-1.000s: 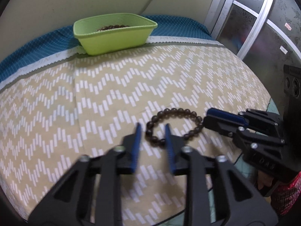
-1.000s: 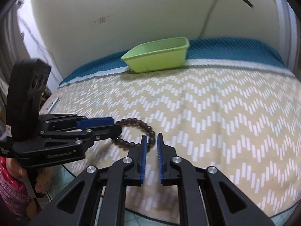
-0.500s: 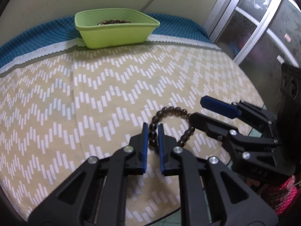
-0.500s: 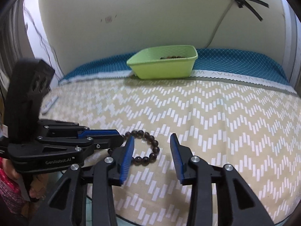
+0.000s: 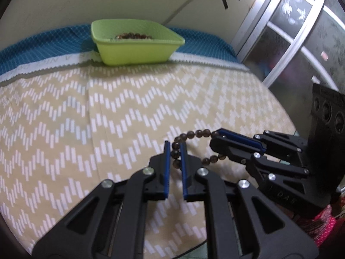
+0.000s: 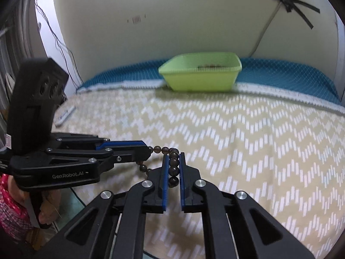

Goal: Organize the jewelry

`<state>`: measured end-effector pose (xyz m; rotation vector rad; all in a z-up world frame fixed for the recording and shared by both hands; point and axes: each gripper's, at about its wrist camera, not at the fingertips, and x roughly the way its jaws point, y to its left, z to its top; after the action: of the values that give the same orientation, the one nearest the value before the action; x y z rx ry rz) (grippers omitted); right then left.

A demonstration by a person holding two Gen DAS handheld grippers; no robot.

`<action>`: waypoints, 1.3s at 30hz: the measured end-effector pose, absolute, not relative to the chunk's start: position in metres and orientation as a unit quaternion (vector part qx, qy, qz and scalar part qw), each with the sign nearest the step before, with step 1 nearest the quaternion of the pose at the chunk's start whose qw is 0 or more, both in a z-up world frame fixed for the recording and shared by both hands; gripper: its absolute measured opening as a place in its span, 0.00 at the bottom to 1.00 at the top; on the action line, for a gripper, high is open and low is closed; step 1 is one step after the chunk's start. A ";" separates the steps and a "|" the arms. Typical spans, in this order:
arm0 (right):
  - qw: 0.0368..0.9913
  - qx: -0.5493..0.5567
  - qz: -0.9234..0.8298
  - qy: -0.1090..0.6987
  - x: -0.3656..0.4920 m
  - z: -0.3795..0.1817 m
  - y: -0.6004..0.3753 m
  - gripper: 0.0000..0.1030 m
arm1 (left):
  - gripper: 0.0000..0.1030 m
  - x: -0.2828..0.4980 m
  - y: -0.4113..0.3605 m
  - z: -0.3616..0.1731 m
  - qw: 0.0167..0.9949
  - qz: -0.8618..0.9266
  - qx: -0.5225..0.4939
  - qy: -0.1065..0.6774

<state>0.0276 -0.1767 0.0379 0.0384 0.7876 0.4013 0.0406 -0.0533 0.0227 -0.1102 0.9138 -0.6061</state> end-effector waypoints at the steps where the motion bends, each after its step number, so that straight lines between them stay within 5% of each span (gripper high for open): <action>1: 0.907 0.022 0.197 0.373 0.029 0.042 -0.177 0.00 | 0.08 0.042 -0.052 0.028 0.854 -0.290 -0.054 0.429; 17: 0.924 0.066 0.216 0.307 0.207 0.098 -0.173 0.00 | 0.08 0.192 -0.038 0.105 0.916 -0.220 -0.046 0.333; 20: 0.927 0.088 0.166 0.326 0.246 0.075 -0.182 0.04 | 0.36 0.232 -0.041 0.088 0.928 -0.156 -0.023 0.337; 22: 0.921 0.122 0.156 0.334 0.243 0.063 -0.191 0.04 | 0.36 0.241 -0.035 0.072 0.925 -0.135 -0.035 0.353; 29: 0.916 0.141 0.170 0.335 0.169 0.051 -0.189 0.05 | 0.36 0.171 -0.012 0.049 0.929 -0.117 -0.064 0.347; 36: 0.900 0.197 0.151 0.359 0.086 0.036 -0.188 0.15 | 0.37 0.080 -0.013 0.018 0.924 -0.073 -0.033 0.375; 39: 0.893 0.199 0.152 0.375 0.057 0.029 -0.184 0.17 | 0.47 0.054 -0.016 0.014 0.920 -0.073 -0.036 0.383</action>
<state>0.0568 -0.1839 0.0294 0.4126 0.7777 0.3159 0.0545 -0.0158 0.0137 -0.0750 0.7870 -0.1508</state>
